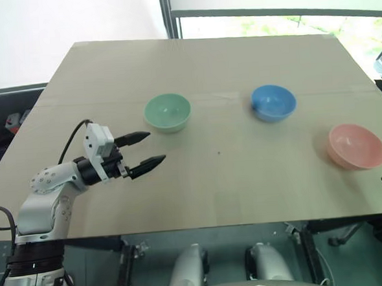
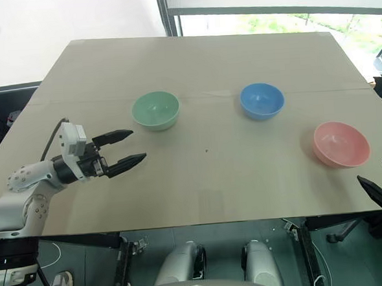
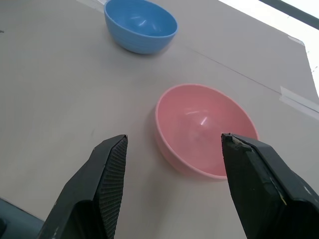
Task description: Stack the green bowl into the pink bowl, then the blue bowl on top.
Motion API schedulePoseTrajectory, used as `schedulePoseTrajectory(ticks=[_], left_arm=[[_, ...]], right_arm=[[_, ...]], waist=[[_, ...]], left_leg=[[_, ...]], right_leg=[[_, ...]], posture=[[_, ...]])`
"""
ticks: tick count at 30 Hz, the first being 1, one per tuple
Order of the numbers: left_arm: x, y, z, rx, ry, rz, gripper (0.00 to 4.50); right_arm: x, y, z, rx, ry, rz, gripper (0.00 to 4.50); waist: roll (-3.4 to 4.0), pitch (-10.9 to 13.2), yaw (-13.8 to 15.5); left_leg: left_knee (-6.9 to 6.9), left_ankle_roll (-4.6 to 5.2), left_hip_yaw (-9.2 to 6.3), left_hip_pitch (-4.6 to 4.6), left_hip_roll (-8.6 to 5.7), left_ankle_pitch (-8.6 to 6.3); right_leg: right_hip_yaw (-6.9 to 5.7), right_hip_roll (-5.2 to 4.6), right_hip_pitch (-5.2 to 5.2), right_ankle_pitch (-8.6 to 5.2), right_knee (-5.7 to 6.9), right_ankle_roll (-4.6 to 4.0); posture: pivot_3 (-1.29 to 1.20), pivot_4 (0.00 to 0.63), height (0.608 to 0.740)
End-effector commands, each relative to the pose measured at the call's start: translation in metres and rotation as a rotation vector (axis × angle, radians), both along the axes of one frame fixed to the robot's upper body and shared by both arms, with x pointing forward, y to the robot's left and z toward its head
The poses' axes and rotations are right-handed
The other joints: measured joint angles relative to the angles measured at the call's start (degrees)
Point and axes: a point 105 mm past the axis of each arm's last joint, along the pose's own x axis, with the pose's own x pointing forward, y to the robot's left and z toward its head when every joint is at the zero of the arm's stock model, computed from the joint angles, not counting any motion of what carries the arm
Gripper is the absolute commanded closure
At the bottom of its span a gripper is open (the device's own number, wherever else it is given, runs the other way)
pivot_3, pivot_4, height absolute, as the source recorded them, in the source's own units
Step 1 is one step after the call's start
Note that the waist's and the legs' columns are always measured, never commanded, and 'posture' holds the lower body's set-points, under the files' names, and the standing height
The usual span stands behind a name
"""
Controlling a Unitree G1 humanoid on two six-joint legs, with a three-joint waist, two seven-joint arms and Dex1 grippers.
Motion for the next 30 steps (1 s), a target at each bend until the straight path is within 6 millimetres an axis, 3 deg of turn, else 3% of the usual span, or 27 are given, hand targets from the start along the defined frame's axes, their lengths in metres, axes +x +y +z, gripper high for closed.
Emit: schedulePoseTrajectory(ticks=[1,7,14,19,22,26,27,30], left_arm=[[0.003,-0.004,0.015,0.014,-0.048,-0.019,0.0],[0.0,-0.027,0.019,-0.025,-0.061,-0.144,0.0],[-0.016,-0.049,0.021,-0.055,-0.072,-0.324,0.0],[-0.02,-0.058,0.022,-0.046,-0.093,-0.36,0.0],[-0.023,-0.06,0.021,-0.033,-0.1,-0.365,0.0],[-0.026,-0.057,0.021,-0.035,-0.102,-0.345,0.0],[-0.027,-0.056,0.021,-0.034,-0.102,-0.336,0.0],[-0.027,-0.053,0.017,-0.03,-0.092,-0.298,0.0]], right_arm=[[0.007,0.001,0.008,-0.048,-0.038,-0.001,1.37],[0.034,0.027,-0.01,-0.062,0.025,0.031,1.37],[0.083,0.025,-0.029,-0.177,0.061,-0.061,1.37],[0.114,0.033,-0.048,-0.206,0.136,-0.027,1.37],[0.129,0.035,-0.052,-0.192,0.161,-0.014,2.29],[0.136,0.037,-0.05,-0.194,0.161,0.007,3.9],[0.137,0.037,-0.049,-0.194,0.154,0.01,4.47],[0.139,0.043,-0.042,-0.198,0.134,0.03,4.47]], waist=[[-0.01,0.0,0.01],[-0.03,-0.02,-0.06],[-0.07,-0.01,-0.11],[-0.02,0.04,-0.01],[-0.01,0.05,-0.08],[0.0,0.05,-0.06],[0.0,0.05,-0.07],[0.0,0.05,-0.07]], left_leg=[[0.0,0.0,0.0,0.0,0.0,0.0],[0.02,-0.02,0.04,0.03,-0.02,0.01],[0.08,-0.23,0.04,-0.16,-0.05,0.15],[0.13,-0.23,0.02,-0.16,-0.06,0.16],[0.12,-0.23,0.0,-0.26,-0.07,0.15],[0.13,-0.21,-0.01,-0.35,-0.07,0.15],[0.12,-0.21,-0.02,-0.36,-0.06,0.15],[0.12,-0.22,-0.03,-0.37,-0.05,0.15]], right_leg=[[0.0,0.0,0.0,0.0,0.0,0.0],[0.02,0.02,-0.01,0.0,0.05,0.0],[-0.01,0.12,-0.11,0.07,-0.01,0.12],[-0.03,0.16,-0.1,0.07,0.03,0.13],[-0.05,0.17,-0.16,0.12,0.0,0.23],[-0.06,0.17,-0.22,0.13,-0.05,0.24],[-0.07,0.17,-0.22,0.13,-0.06,0.24],[-0.09,0.17,-0.22,0.13,-0.05,0.25]], posture=[[0.0,0.15,0.74],[0.0,0.15,0.74],[0.0,0.15,0.74],[0.0,0.15,0.74],[0.0,0.15,0.74],[0.0,0.15,0.74],[0.0,0.15,0.74],[0.0,0.15,0.74]])
